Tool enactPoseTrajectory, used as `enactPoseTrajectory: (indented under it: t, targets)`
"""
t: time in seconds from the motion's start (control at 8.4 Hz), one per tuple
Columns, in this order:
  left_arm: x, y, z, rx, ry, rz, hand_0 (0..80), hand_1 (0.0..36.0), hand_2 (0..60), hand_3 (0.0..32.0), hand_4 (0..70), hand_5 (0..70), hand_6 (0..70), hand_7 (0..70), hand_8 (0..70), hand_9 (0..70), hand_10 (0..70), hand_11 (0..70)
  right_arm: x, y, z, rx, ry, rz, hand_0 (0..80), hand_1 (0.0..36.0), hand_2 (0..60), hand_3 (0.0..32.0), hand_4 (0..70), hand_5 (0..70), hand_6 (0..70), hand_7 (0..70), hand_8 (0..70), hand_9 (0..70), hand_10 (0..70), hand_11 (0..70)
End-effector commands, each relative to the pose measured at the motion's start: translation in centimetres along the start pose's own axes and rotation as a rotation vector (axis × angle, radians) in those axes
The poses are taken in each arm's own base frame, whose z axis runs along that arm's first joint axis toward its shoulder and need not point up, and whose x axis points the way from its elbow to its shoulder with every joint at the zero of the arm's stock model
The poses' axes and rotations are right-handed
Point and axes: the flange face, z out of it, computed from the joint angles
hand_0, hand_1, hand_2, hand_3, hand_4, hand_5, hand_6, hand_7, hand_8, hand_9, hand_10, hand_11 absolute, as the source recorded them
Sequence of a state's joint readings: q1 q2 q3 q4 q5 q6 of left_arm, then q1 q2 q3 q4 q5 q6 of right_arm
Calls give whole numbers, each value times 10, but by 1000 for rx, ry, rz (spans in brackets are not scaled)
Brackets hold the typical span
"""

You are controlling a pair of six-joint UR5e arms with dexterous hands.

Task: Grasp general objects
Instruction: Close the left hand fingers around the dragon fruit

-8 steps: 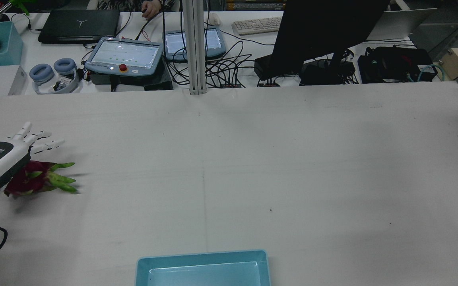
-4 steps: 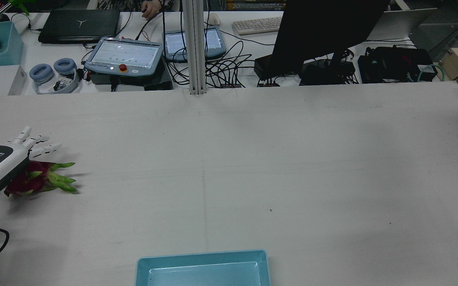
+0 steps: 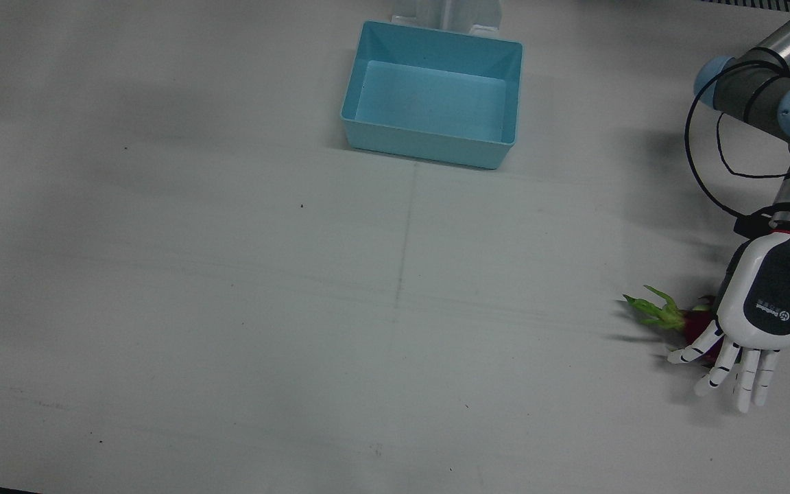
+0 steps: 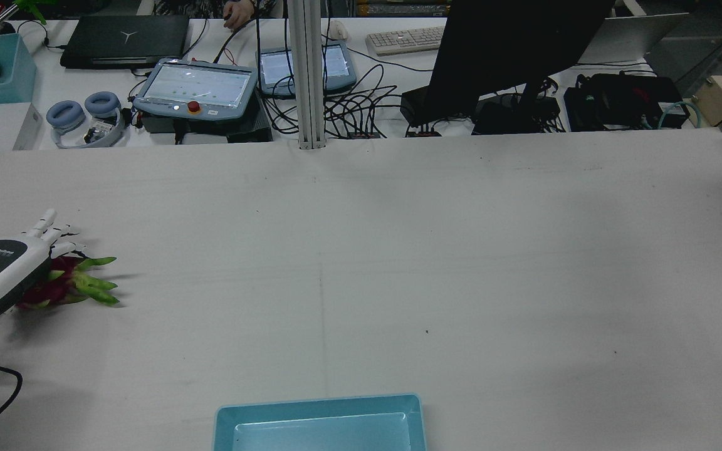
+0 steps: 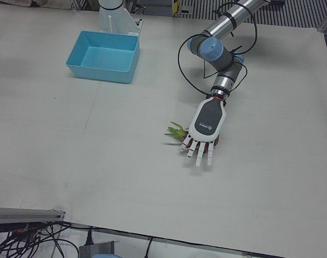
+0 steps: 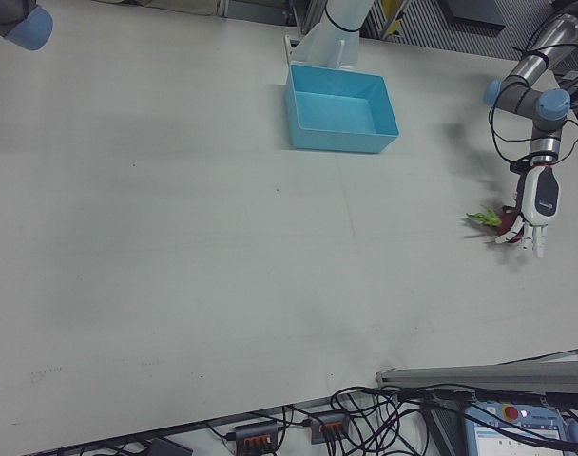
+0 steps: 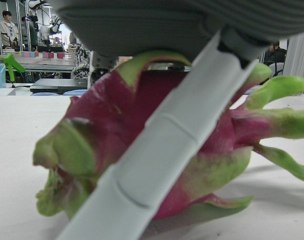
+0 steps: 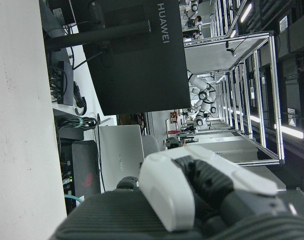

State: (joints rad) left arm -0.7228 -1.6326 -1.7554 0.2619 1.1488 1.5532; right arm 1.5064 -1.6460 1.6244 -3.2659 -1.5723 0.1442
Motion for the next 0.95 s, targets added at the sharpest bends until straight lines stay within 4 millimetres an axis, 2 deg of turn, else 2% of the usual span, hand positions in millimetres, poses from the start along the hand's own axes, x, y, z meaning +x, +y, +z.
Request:
enactPoseTrajectory:
  t: [0.0,0.12,0.24,0.36,0.48,0.6,0.71,0.83]
  targets:
    - [-6,8,0,-2,-9,4,800,360,600,132,0,391,0,263,0,38,0,0,0,0,0,0,0,0,0,0,0,0,0,0,0,0,0,0,0,0]
    - [-7,8,0,0,-11,5,800,360,600,108,0,477,0,298,0,45,0,0,0,-1,-1,1,0,0,0,0,0,0,0,0,0,0,0,0,0,0]
    - [-5,8,0,1,-8,3,800,360,600,32,0,700,0,377,0,61,0,0,0,0,0,0,0,0,0,0,0,0,0,0,0,0,0,0,0,0]
    - [-3,7,0,13,-4,1,800,360,600,0,0,700,0,508,0,87,0,0,0,0,0,0,0,0,0,0,0,0,0,0,0,0,0,0,0,0]
    - [-4,6,0,21,-6,4,800,360,600,0,0,700,37,700,0,141,15,76,0,0,0,0,0,0,0,0,0,0,0,0,0,0,0,0,0,0]
    - [-5,6,0,21,-8,5,800,360,600,0,127,700,203,700,30,186,123,231,0,0,0,0,-1,0,0,0,0,0,0,0,0,0,0,0,0,0]
    - [-5,6,0,21,-9,6,800,360,600,0,203,700,346,700,59,186,217,365,0,0,0,0,-2,0,0,0,0,0,0,0,0,0,0,0,0,0]
    - [-5,6,0,21,-9,6,800,360,600,0,240,700,471,700,84,186,339,524,0,0,0,0,0,0,0,0,0,0,0,0,0,0,0,0,0,0]
